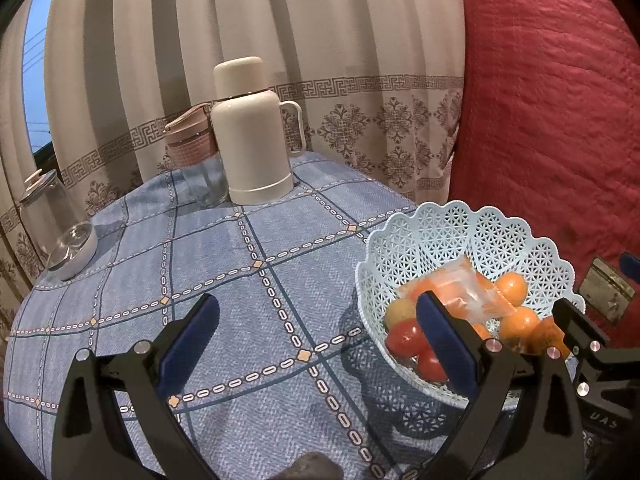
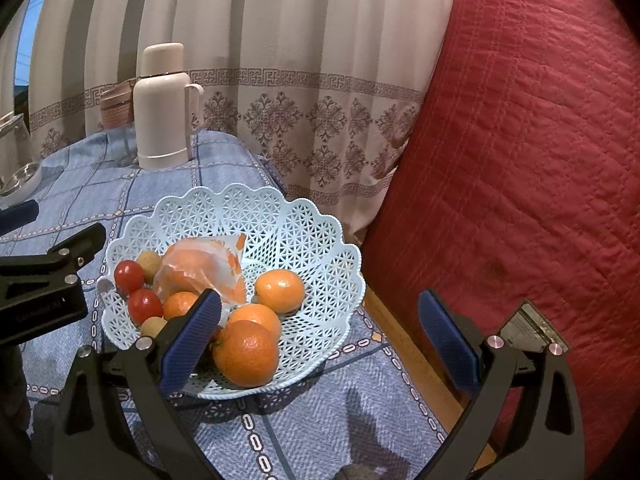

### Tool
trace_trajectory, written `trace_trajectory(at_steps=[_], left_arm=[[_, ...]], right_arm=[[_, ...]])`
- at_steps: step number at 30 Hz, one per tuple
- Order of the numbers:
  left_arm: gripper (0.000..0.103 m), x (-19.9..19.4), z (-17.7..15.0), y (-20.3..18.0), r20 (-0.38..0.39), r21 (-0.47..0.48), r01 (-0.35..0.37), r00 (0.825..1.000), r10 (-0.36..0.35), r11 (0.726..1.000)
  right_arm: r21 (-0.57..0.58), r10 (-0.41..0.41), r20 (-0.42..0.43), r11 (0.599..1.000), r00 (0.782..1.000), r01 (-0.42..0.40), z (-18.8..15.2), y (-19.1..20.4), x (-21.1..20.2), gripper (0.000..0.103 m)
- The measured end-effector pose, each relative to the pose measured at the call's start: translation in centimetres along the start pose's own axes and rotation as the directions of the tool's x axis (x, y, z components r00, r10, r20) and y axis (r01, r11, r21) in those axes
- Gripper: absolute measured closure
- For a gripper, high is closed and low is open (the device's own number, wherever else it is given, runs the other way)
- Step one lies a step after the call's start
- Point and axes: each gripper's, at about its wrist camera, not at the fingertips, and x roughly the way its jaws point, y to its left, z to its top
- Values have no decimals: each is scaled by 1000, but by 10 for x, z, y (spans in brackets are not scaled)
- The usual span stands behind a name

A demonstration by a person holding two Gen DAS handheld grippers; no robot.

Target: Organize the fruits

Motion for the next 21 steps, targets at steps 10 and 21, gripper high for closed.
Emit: trace_trajectory(at_steps=[10,21], left_arm=[[5,-1,-1,-3,4,17,2,1000,-2,1000],[5,-5,-3,-6,20,33,0,1000,-1,999]], right_arm=[[-5,6,-3,1000,1000,-6,-1,2,1,3],[-6,8,-3,1000,1000,-8,-1,2,0,3]])
